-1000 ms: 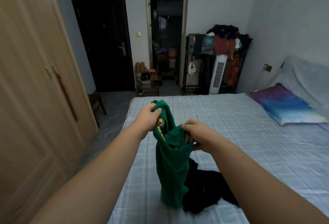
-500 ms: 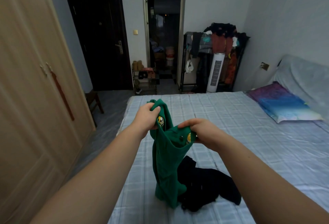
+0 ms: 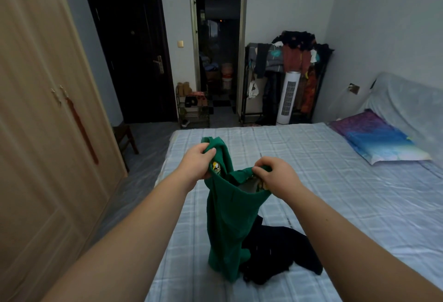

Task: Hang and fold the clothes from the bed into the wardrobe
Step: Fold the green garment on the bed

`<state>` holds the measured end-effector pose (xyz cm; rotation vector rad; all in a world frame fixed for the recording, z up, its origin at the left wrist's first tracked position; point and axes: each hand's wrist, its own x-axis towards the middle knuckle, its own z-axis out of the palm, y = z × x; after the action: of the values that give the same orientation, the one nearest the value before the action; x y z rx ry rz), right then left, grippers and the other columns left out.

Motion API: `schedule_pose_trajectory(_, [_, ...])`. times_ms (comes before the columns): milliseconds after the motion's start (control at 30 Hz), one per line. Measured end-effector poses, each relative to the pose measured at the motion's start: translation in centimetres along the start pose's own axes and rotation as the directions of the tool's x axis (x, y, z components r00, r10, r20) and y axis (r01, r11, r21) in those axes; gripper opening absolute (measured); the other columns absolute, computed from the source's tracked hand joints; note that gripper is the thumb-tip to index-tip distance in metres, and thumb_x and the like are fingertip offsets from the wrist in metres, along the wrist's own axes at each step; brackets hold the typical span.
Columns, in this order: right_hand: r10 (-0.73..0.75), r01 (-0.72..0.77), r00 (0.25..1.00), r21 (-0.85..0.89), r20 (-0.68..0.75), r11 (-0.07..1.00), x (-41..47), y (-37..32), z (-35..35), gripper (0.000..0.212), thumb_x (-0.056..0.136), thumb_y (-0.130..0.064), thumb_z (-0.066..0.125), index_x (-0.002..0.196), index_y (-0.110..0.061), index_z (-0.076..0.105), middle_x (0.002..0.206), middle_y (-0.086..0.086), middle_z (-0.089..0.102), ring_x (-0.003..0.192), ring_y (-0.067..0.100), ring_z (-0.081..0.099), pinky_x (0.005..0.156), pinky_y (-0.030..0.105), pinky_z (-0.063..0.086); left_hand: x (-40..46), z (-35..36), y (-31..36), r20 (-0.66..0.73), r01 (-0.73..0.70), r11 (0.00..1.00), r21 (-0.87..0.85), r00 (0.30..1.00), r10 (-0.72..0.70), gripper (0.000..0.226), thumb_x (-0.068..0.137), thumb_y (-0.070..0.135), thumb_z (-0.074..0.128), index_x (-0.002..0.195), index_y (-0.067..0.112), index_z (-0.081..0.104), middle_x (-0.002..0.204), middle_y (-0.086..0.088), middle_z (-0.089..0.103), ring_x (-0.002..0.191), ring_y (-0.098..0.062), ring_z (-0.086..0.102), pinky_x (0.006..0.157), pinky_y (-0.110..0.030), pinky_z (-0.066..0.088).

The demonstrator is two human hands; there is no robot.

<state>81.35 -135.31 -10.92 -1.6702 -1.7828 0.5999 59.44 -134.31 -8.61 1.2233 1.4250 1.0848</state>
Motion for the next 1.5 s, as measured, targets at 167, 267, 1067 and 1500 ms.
schedule_pose_trajectory(167, [0.087, -0.057, 0.989, 0.243, -0.116, 0.968, -0.6, -0.6, 0.2, 0.012, 0.096, -0.031, 0.063, 0.088, -0.023, 0.068, 0.092, -0.002, 0.068, 0.090, 0.018, 0.064, 0.068, 0.028, 0.049, -0.6, 0.8, -0.6, 0.060, 0.046, 0.999, -0.023, 0.997, -0.045, 0.018, 0.099, 0.021, 0.055, 0.111, 0.016, 0.067, 0.107, -0.013, 0.072, 0.093, -0.025, 0.071, 0.065, -0.035, 0.061])
schedule_pose_trajectory(267, [0.067, -0.041, 0.995, 0.301, -0.077, 0.953, -1.9, -1.7, 1.1, 0.013, 0.098, -0.026, 0.060, 0.085, -0.022, 0.062, 0.087, -0.003, 0.066, 0.080, 0.013, 0.061, 0.059, 0.020, 0.040, -1.0, 1.7, -0.8, 0.100, 0.036, 0.999, -0.032, 0.994, -0.033, 0.017, 0.098, 0.019, 0.057, 0.109, 0.014, 0.069, 0.104, -0.014, 0.073, 0.090, -0.025, 0.072, 0.062, -0.033, 0.059])
schedule_pose_trajectory(1067, [0.156, -0.337, 0.941, 0.793, 0.300, 0.508, -4.0, -1.9, 0.0, 0.041, 0.086, 0.014, 0.034, 0.094, -0.005, 0.068, 0.098, 0.013, 0.074, 0.081, 0.020, 0.073, 0.067, 0.029, 0.054, -2.0, 0.5, 2.6, 0.338, -0.255, 0.865, 0.431, 0.935, 0.107, 0.018, 0.098, 0.020, 0.056, 0.107, 0.024, 0.071, 0.098, 0.001, 0.075, 0.090, -0.018, 0.072, 0.081, -0.038, 0.060])
schedule_pose_trajectory(1500, [0.116, -0.272, 0.959, 0.715, 0.260, 0.644, 1.5, -0.5, -0.4, 0.068, 0.088, 0.007, 0.055, 0.145, -0.027, 0.041, 0.134, 0.011, 0.053, 0.108, 0.029, 0.062, 0.082, 0.041, 0.055, -2.5, -3.1, 9.7, 0.466, -0.508, 0.478, 0.717, 0.859, 0.214, 0.030, 0.097, 0.016, 0.057, 0.115, 0.035, 0.071, 0.112, 0.019, 0.068, 0.106, -0.005, 0.062, 0.099, -0.031, 0.049])
